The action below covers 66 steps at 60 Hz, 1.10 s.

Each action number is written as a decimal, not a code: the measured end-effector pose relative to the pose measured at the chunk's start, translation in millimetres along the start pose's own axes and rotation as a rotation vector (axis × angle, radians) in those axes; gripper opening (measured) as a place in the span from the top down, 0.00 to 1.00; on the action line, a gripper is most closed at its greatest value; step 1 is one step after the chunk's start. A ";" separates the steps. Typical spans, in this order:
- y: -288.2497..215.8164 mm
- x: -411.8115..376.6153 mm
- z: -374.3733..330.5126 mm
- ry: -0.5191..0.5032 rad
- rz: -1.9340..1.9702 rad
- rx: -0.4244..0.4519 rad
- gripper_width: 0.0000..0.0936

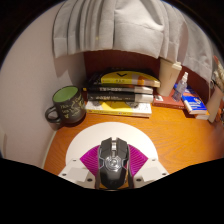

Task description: Arrange mouse

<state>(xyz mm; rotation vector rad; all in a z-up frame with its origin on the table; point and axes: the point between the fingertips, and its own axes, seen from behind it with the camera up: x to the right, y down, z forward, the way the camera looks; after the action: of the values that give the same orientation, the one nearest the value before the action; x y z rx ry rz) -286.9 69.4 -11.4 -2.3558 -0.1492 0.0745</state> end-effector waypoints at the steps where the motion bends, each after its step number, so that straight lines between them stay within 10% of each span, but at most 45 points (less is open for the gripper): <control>1: 0.9 0.1 0.1 0.001 0.004 -0.003 0.57; 9: 0.7 -0.1 0.8 -0.006 0.026 -0.011 0.41; 16: -7.0 8.5 -18.6 -0.022 0.029 -0.013 0.07; 37: -69.0 109.4 -196.7 -0.041 0.020 0.191 0.07; 66: 21.8 250.0 -350.1 0.002 0.051 0.226 0.09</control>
<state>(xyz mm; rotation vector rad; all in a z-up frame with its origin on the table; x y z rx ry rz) -2.8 -157.8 219.2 -2.1340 -0.0753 0.1079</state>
